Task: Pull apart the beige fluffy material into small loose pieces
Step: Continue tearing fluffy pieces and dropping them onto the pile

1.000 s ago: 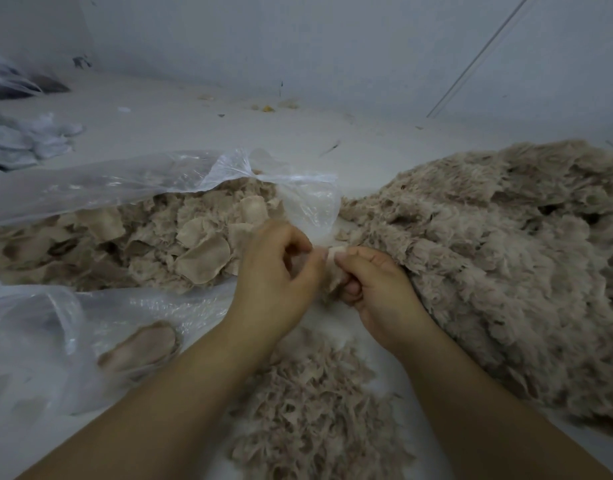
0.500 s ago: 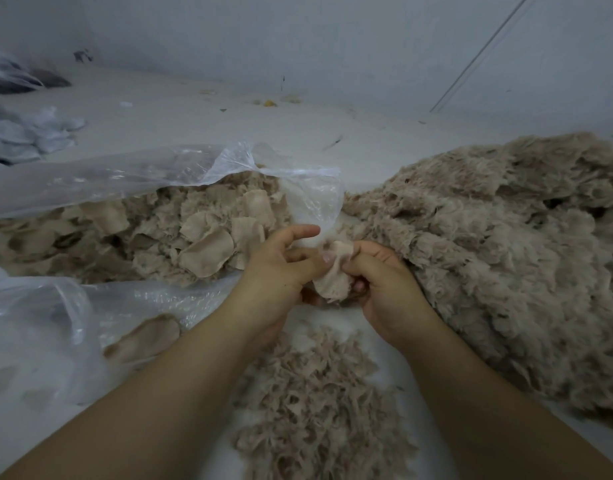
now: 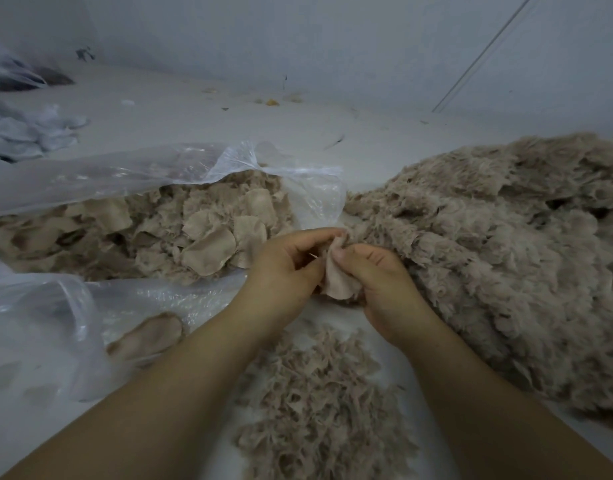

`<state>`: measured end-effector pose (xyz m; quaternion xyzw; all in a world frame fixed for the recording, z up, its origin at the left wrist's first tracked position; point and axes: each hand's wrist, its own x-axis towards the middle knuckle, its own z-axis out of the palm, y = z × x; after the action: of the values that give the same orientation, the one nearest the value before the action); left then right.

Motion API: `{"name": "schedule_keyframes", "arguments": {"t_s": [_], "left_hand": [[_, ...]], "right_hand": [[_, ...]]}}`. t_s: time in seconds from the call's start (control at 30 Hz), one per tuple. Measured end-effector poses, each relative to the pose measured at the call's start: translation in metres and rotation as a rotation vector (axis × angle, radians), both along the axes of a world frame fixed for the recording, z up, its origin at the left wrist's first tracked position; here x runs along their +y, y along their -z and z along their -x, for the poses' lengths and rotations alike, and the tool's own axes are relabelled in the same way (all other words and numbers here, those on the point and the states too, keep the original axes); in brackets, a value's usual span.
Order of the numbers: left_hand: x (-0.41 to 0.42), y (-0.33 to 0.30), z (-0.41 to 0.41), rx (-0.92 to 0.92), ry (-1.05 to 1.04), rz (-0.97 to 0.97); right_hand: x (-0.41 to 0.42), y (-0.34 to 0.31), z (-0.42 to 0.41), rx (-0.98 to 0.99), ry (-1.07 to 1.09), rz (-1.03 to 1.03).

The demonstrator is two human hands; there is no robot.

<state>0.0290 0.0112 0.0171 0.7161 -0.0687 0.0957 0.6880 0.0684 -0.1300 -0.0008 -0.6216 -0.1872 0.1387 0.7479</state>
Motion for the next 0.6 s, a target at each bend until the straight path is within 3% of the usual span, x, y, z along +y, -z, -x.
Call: {"name": "schedule_keyframes", "arguments": {"t_s": [0.17,0.33,0.47,0.6], "left_hand": [[0.003,-0.001,-0.001,0.023,0.13,-0.18],[0.01,0.002,-0.008,0.033,-0.115,-0.192],[0.004,0.004,-0.014,0.005,-0.152,-0.303],[0.003,0.005,-0.018,0.025,-0.202,-0.292]], "right_hand": [[0.0,-0.001,0.002,0.01,-0.024,0.039],[0.001,-0.002,0.002,0.015,0.037,0.004],[0.0,-0.002,0.001,0.048,0.054,-0.035],[-0.004,-0.002,0.001,0.121,0.081,-0.099]]}}
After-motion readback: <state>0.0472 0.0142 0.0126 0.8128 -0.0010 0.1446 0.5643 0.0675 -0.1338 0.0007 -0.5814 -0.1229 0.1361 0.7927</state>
